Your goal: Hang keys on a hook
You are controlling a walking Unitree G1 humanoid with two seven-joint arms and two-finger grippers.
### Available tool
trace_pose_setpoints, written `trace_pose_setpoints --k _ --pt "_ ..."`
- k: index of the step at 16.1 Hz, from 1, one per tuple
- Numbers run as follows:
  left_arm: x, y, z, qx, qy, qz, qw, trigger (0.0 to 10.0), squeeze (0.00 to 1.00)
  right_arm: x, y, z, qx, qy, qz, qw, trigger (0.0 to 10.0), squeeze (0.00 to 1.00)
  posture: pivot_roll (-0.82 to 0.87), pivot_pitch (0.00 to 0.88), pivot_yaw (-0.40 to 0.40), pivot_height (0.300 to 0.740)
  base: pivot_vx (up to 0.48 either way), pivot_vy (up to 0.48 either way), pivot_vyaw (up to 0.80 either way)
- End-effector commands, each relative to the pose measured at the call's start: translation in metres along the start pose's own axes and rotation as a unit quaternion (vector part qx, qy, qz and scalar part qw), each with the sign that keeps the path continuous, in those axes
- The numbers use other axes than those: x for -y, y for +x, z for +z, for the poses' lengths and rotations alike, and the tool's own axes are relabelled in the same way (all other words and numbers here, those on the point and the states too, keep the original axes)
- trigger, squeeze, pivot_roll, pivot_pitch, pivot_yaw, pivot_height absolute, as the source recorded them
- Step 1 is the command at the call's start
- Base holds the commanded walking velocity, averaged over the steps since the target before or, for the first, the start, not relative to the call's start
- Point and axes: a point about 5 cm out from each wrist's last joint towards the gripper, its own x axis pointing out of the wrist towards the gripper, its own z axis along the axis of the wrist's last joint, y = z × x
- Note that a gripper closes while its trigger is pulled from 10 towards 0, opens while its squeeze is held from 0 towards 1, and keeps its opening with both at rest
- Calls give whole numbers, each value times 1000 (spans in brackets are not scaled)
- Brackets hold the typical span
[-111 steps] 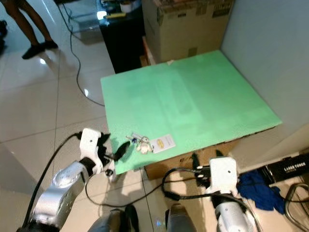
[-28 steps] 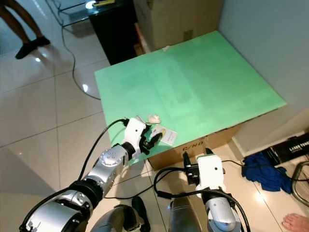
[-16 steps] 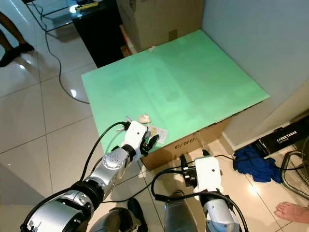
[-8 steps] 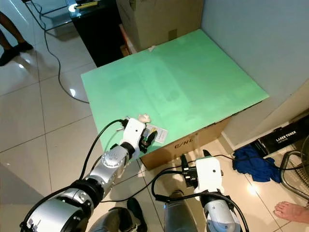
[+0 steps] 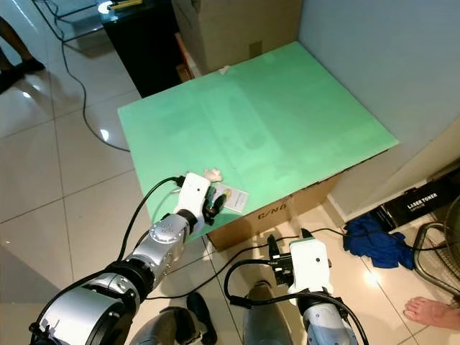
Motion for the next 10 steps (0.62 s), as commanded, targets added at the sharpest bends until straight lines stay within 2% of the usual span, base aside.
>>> trace_pose_setpoints --k 1,6,7,8,9,10 --pt "-3 -2 -9 -21 -14 12 1000 10000 0 -2 -3 3 1 3 2 1000 10000 0 -471 274 157 740 0 0 0" --pt "-7 -5 -13 -24 -12 14 1000 10000 0 -3 -3 3 0 4 4 1000 10000 0 -462 274 154 740 0 0 0" --pt "-7 -5 -15 -28 -12 13 999 9373 0 -3 -3 3 -1 3 6 1000 10000 0 -460 276 152 740 0 0 0" --pt "-6 -5 -15 -30 -13 13 999 3529 0 -3 -3 4 -1 3 7 1000 10000 0 -461 276 151 740 0 0 0" --pt "-6 -5 -15 -31 -13 14 999 0 0 -2 -3 4 -1 3 7 1000 10000 0 -462 276 151 740 0 0 0" --pt "-6 -5 -15 -32 -12 13 999 0 0 -2 -3 4 -2 3 7 1000 10000 0 -463 276 152 740 0 0 0"
